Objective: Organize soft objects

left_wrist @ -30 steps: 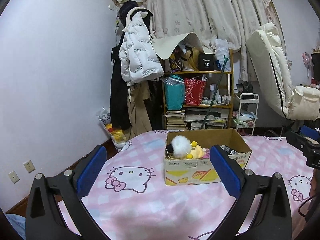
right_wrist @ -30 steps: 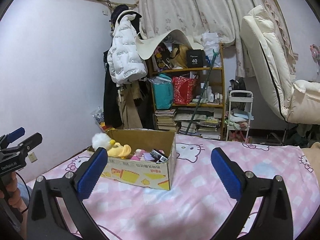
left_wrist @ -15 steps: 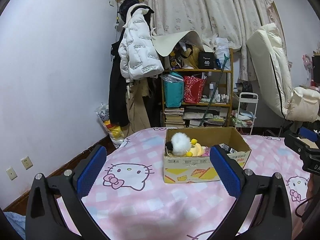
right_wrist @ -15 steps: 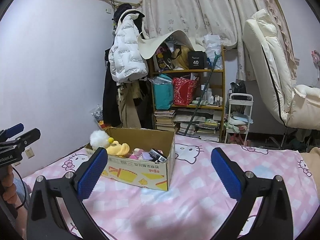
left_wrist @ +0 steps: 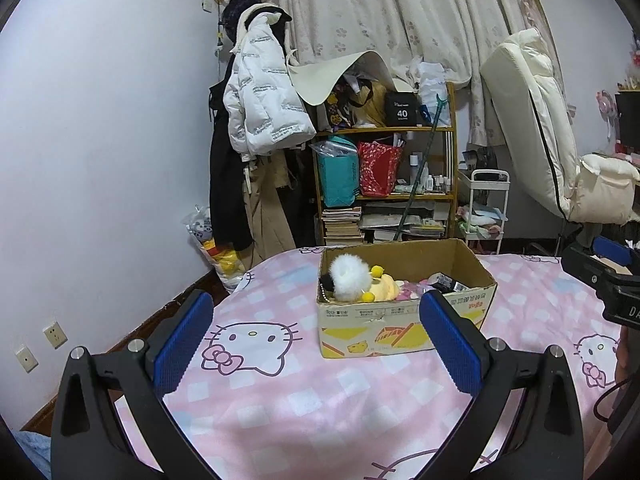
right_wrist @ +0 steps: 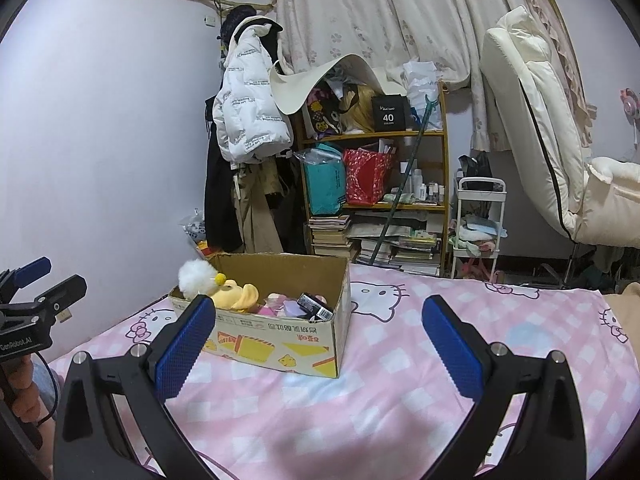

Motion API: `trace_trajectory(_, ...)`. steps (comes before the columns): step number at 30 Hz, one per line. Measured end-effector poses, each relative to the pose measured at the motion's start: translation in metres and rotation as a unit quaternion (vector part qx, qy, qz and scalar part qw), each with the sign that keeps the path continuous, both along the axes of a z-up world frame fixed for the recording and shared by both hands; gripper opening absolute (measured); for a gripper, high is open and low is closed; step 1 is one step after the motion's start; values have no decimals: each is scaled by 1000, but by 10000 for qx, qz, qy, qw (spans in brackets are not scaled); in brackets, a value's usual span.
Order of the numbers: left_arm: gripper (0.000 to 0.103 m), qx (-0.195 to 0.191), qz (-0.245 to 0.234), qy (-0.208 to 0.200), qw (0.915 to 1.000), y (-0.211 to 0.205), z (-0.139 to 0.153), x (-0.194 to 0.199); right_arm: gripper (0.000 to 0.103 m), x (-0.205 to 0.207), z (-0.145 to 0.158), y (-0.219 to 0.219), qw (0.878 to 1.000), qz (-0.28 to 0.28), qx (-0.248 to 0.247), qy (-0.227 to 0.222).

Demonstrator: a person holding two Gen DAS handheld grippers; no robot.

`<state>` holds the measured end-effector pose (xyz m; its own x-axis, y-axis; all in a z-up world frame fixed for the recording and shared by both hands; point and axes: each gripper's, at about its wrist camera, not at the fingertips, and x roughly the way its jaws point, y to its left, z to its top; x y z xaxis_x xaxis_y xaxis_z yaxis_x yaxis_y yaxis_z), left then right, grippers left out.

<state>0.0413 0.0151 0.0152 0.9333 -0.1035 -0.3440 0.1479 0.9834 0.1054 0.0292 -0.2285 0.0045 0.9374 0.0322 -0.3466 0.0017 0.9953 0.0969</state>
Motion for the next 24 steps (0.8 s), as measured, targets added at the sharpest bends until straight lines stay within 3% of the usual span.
trace_trajectory(24, 102, 42, 58, 67, 10000, -2, -2, 3, 103, 2, -7, 2, 9999, -47, 79, 71)
